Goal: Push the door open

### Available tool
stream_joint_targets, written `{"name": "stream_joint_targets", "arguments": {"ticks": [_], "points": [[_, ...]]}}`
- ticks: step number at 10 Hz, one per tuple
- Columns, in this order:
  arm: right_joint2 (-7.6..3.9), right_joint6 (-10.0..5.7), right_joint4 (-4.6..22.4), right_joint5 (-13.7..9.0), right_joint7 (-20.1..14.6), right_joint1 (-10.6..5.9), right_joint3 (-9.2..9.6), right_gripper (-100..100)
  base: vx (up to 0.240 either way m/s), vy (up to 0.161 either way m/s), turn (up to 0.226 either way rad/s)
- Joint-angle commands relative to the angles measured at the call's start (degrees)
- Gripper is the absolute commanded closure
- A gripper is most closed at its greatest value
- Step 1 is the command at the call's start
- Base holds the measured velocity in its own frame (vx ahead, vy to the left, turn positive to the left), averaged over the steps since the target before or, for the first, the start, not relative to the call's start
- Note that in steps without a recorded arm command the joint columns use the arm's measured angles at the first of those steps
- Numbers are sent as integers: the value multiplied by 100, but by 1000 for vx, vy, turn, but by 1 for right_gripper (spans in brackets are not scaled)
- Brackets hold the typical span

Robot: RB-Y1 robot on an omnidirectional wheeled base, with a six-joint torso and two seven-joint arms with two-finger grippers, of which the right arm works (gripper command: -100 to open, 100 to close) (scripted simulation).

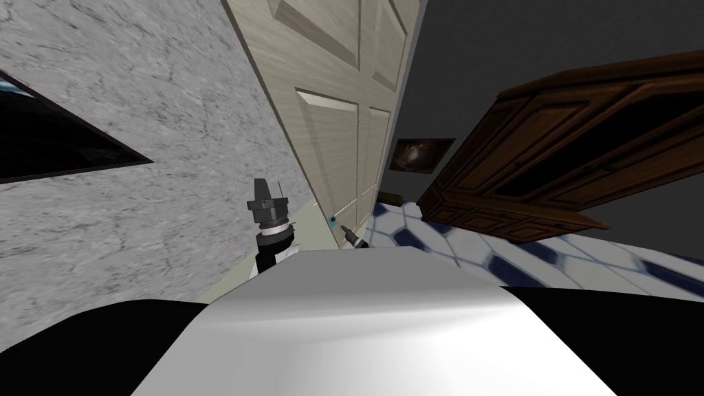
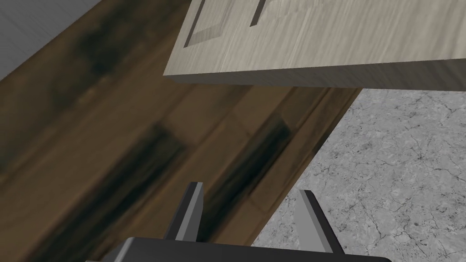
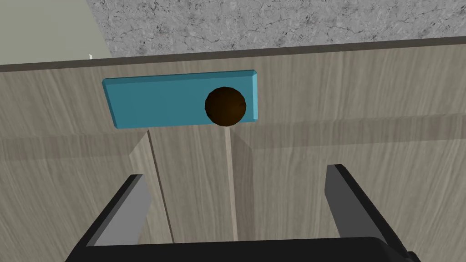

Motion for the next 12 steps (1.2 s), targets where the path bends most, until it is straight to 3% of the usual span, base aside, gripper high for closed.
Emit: {"name": "stream_joint_targets", "arguments": {"ticks": [1, 7, 8, 12], "points": [[3, 10, 1, 1, 11, -7, -28, -100, 141, 139, 15], [95, 10, 82, 6, 44, -44, -117, -100, 142, 137, 22], [95, 10, 82, 6, 44, -44, -117, 100, -4, -9, -2], [95, 10, 82, 6, 44, -44, -117, 100, -14, -20, 1]]}}
